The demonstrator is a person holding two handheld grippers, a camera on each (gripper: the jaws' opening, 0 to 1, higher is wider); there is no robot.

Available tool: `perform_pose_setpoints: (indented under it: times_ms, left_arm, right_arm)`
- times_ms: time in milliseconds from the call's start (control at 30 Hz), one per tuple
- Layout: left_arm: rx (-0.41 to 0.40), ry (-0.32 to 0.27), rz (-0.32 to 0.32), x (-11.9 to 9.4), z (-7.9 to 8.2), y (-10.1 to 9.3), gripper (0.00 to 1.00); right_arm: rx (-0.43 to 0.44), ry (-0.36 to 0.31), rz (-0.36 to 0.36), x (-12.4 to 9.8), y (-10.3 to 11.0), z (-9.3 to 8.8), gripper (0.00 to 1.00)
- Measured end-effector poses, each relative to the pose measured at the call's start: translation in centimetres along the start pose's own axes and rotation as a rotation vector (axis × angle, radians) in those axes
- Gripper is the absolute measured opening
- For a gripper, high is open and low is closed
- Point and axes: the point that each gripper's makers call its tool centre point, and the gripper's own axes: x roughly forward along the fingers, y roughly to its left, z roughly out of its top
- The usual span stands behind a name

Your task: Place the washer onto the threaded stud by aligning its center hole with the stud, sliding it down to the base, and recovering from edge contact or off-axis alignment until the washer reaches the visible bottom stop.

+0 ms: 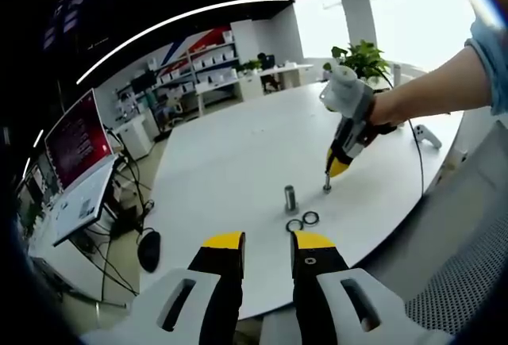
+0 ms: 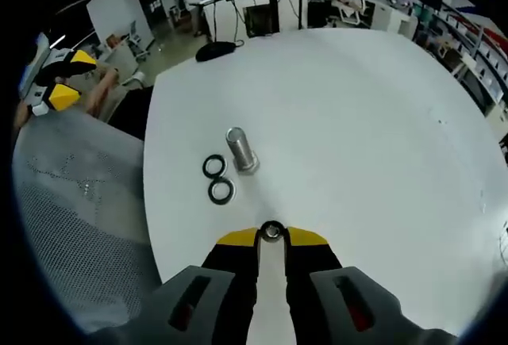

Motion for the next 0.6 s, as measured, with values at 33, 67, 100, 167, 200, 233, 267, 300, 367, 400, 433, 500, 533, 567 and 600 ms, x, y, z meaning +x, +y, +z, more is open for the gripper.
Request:
perform_pose_setpoints:
  times_ms: [33, 67, 100, 167, 200, 233, 267, 300, 367, 400, 433, 500, 533, 567, 600]
  left_arm:
    - [0.000, 0.000, 0.000, 0.0, 0.0, 0.0, 0.20]
    - [-0.001, 0.000, 0.000, 0.0, 0.0, 0.0, 0.20]
    - [0.000, 0.001, 0.000, 0.0, 0.0, 0.0, 0.20]
    - [-0.001, 0.001, 0.001, 0.0, 0.0, 0.0, 0.20]
    - [-0.001, 0.001, 0.001, 0.0, 0.0, 0.0, 0.20]
    - [-0.001, 0.002, 0.001, 0.0, 0.0, 0.0, 0.20]
    - [-0.001, 0.002, 0.001, 0.0, 0.0, 0.0, 0.20]
    - [-0.001, 0.002, 0.001, 0.0, 0.0, 0.0, 0.20]
    - [-0.001, 0.002, 0.001, 0.0, 0.0, 0.0, 0.20]
    - [-0.002, 0.002, 0.001, 0.0, 0.0, 0.0, 0.20]
    - [-0.002, 0.002, 0.001, 0.0, 0.0, 0.0, 0.20]
    - [-0.002, 0.003, 0.001, 0.0, 0.0, 0.0, 0.20]
    - [-0.001, 0.004, 0.001, 0.0, -0.1, 0.0, 0.20]
    - [-0.001, 0.004, 0.001, 0.0, -0.1, 0.0, 0.20]
    - [-0.001, 0.004, 0.001, 0.0, -0.1, 0.0, 0.20]
  right_arm:
    - [0.001, 0.000, -0.001, 0.0, -0.1, 0.0, 0.13]
    - [0.001, -0.001, -0.004, 0.0, -0.1, 0.1, 0.13]
    - [0.001, 0.000, -0.005, 0.1, -0.2, 0.1, 0.13]
    - [-0.004, 0.004, -0.006, 0.1, -0.2, 0.2, 0.13]
    - [-0.011, 0.007, -0.008, 0.1, -0.2, 0.2, 0.13]
    - [-0.015, 0.009, -0.009, 0.1, -0.2, 0.2, 0.13]
    - [-0.038, 0.017, -0.019, 0.0, -0.2, 0.2, 0.13]
    - [-0.076, 0.036, -0.036, 0.0, -0.4, 0.0, 0.13]
    - [-0.128, 0.054, -0.048, 0.2, -0.3, -0.1, 0.13]
    - [-0.130, 0.060, -0.043, 0.3, 0.0, -0.1, 0.13]
    - [-0.133, 0.068, -0.044, 0.4, 0.1, -0.2, 0.13]
    - [-0.141, 0.074, -0.048, 0.7, 0.0, -0.3, 0.13]
    - [-0.141, 0.079, -0.047, 0.8, 0.0, -0.4, 0.13]
    - [-0.145, 0.081, -0.050, 1.1, -0.2, -0.4, 0.13]
    - [-0.145, 0.094, -0.052, 1.2, -0.2, -0.6, 0.13]
